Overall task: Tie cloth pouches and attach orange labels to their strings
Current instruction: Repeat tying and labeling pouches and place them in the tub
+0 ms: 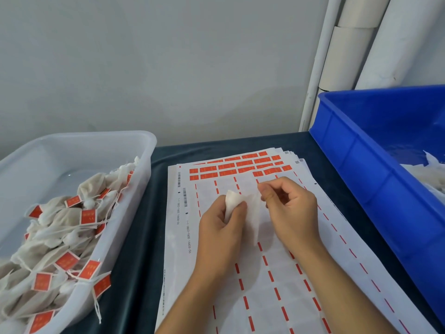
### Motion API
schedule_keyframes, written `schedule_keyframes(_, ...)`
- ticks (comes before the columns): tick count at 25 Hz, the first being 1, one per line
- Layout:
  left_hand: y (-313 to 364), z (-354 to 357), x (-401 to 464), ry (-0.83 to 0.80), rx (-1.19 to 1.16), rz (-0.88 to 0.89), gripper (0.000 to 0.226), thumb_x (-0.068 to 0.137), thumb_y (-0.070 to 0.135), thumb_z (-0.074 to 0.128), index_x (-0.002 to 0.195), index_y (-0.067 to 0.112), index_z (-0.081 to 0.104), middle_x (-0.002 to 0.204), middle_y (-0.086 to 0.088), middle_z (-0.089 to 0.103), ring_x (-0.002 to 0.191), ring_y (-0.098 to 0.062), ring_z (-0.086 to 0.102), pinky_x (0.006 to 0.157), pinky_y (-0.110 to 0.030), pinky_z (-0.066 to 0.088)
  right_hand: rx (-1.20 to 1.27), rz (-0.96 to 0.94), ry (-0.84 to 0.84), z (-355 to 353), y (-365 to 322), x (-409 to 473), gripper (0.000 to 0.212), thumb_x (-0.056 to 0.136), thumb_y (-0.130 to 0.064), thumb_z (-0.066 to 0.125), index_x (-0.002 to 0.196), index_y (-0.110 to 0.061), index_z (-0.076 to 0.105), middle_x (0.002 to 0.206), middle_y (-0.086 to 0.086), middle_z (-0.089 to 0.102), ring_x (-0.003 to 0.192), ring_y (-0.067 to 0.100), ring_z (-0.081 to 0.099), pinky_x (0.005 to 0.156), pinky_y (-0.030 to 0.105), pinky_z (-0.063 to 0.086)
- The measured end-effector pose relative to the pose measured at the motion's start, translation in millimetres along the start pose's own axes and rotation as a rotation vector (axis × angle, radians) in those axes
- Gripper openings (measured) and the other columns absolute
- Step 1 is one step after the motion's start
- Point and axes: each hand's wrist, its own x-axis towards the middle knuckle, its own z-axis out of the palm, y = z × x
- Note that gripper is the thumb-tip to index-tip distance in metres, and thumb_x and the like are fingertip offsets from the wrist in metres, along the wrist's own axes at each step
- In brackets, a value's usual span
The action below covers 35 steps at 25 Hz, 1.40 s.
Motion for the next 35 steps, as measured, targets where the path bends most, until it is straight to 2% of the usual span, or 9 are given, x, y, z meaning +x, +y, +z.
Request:
schedule_keyframes(6, -4, -4, 4, -0.141, 0.192, 0.014, 0.018, 0.100, 0.047, 0.063, 0.090, 0.032, 0.066, 0.084, 0.016, 0.067, 0.082, 0.001, 0.066, 0.061, -0.006, 0.047, -0.062, -0.019, 0.177, -3, 9, 3, 0.018, 0.097, -0.029, 0.066, 0.081, -0.022, 0.061, 0.079, -0.022, 0.066, 0.084, -0.002, 0.066, 0.067, 0.003, 0.048)
schedule_keyframes(11, -5, -9, 3, -0.261, 0.267, 0.016, 0.036, 0.093, 0.068, 0.054, 0.084, 0.038, 0.071, 0.077, 0.009, 0.067, 0.070, -0.007, 0.066, 0.060, -0.009, 0.049, -0.074, 0.034, 0.267, -9, 3, 3, 0.027, 0.098, -0.022, 0.067, 0.076, -0.032, 0.053, 0.082, -0.021, 0.065, 0.086, -0.010, 0.063, 0.064, 0.000, 0.045)
schedule_keyframes(14, -3, -10, 3, -0.317, 0.296, 0.012, 0.040, 0.087, 0.075, 0.049, 0.089, 0.043, 0.074, 0.080, 0.008, 0.069, 0.076, -0.011, 0.067, 0.061, -0.008, 0.048, -0.086, 0.086, 0.318, -13, 2, 4, 0.030, 0.098, -0.021, 0.066, 0.077, -0.034, 0.049, 0.085, -0.020, 0.064, 0.089, -0.014, 0.062, 0.061, -0.002, 0.045)
schedule_keyframes(18, -3, -11, 4, -0.333, 0.360, 0.028, 0.043, 0.087, 0.075, 0.045, 0.085, 0.040, 0.069, 0.074, 0.010, 0.065, 0.072, -0.009, 0.065, 0.059, -0.007, 0.046, -0.037, 0.134, 0.368, -13, 2, 4, 0.022, 0.100, -0.025, 0.064, 0.081, -0.030, 0.053, 0.086, -0.016, 0.066, 0.078, 0.005, 0.068, 0.058, 0.003, 0.047)
schedule_keyframes(22, -4, -10, 1, -0.242, 0.335, 0.047, 0.042, 0.096, 0.068, 0.044, 0.083, 0.036, 0.067, 0.079, 0.016, 0.070, 0.077, -0.004, 0.069, 0.062, -0.009, 0.051, 0.036, 0.135, 0.257, -12, 2, 6, 0.014, 0.103, -0.035, 0.056, 0.091, -0.031, 0.062, 0.082, -0.017, 0.067, 0.073, 0.007, 0.067, 0.060, 0.009, 0.051)
schedule_keyframes(25, -3, -12, 0, -0.174, 0.194, 0.052, 0.035, 0.106, 0.054, 0.042, 0.103, 0.032, 0.069, 0.094, 0.019, 0.079, 0.091, -0.003, 0.074, 0.070, -0.008, 0.054, 0.012, 0.129, 0.220, -9, 0, 4, 0.016, 0.104, -0.041, 0.050, 0.100, -0.035, 0.064, 0.086, -0.022, 0.067, 0.087, 0.000, 0.065, 0.072, 0.019, 0.055)
schedule_keyframes(28, -2, -16, 2, -0.128, 0.117, 0.032, 0.030, 0.107, 0.052, 0.043, 0.112, 0.032, 0.066, 0.096, 0.017, 0.079, 0.092, -0.006, 0.076, 0.072, -0.011, 0.057, -0.081, 0.043, 0.159, -9, -3, 1, 0.017, 0.106, -0.039, 0.047, 0.117, -0.042, 0.060, 0.113, -0.030, 0.060, 0.107, -0.005, 0.059, 0.085, 0.018, 0.052)
schedule_keyframes(32, -3, -15, 5, -0.122, 0.053, 0.015, 0.033, 0.104, 0.056, 0.045, 0.101, 0.032, 0.068, 0.093, 0.009, 0.077, 0.088, -0.010, 0.075, 0.071, -0.012, 0.055, -0.102, -0.123, -0.148, -5, -4, -5, 0.040, 0.109, -0.035, 0.041, 0.148, -0.043, 0.044, 0.146, -0.033, 0.043, 0.137, -0.006, 0.041, 0.102, 0.007, 0.038)
schedule_keyframes(35, -4, -14, 7, -0.151, 0.046, 0.043, 0.034, 0.105, 0.054, 0.044, 0.096, 0.034, 0.071, 0.090, 0.001, 0.074, 0.085, -0.015, 0.073, 0.076, -0.020, 0.059, -0.075, -0.023, -0.382, 1, -6, -11, 0.040, 0.104, -0.053, 0.044, 0.143, -0.047, 0.049, 0.140, -0.033, 0.051, 0.128, -0.008, 0.048, 0.092, 0.007, 0.045)
